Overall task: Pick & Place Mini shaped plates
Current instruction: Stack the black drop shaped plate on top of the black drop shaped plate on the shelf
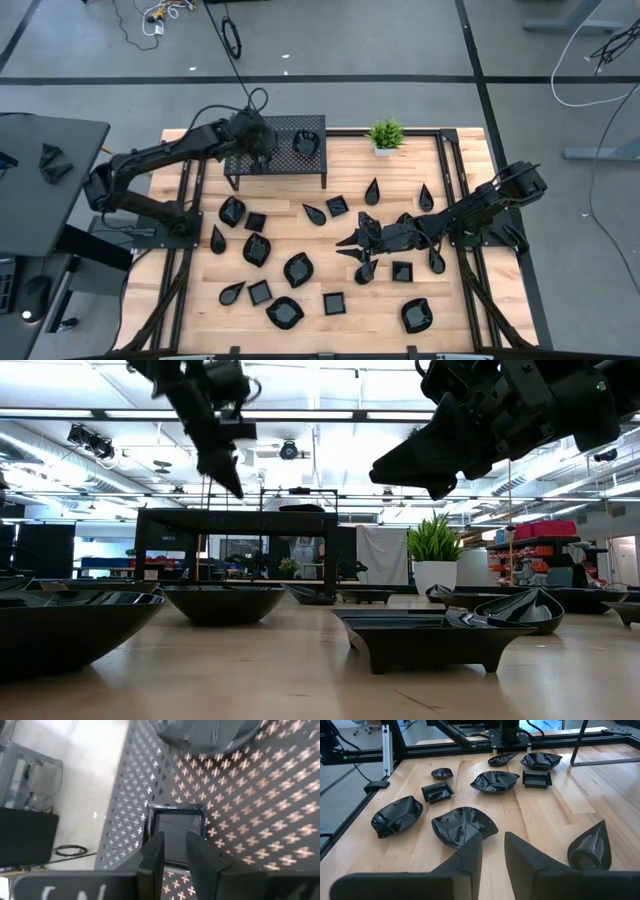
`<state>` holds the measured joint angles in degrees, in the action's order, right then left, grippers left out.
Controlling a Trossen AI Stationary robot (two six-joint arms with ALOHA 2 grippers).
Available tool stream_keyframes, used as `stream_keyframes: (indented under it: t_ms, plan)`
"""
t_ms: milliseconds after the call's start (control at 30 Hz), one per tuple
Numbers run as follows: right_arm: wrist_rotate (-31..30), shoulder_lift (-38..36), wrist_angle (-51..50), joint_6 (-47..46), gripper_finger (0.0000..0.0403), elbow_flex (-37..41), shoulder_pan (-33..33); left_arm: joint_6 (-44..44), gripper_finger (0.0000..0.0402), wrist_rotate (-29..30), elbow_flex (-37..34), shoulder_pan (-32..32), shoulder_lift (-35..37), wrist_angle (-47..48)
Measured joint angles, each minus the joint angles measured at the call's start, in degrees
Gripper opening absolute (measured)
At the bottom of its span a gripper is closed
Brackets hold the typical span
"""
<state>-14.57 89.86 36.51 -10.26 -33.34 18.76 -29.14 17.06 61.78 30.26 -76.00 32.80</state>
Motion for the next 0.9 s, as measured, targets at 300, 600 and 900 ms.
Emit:
stream_keyframes:
  t_ms: [300,600,900]
  plan:
    - [0.7,0.0,7.9,0.5,0.0087,0.0,0.0,17.9,0.0076,-5.4,4.8,-13.0,3.7,6.2]
    - [0.5,-8.6,-4.9,1.5,0.0087,-0.8,-0.1,27.1,0.0036,-6.3,-7.0,-31.1,3.2,-7.4]
    - [-9.1,-18.9,-55.8,-10.7,0.0087,-13.1,0.0,32.3,0.0009,-0.9,-24.4,-46.3,3.2,-42.6]
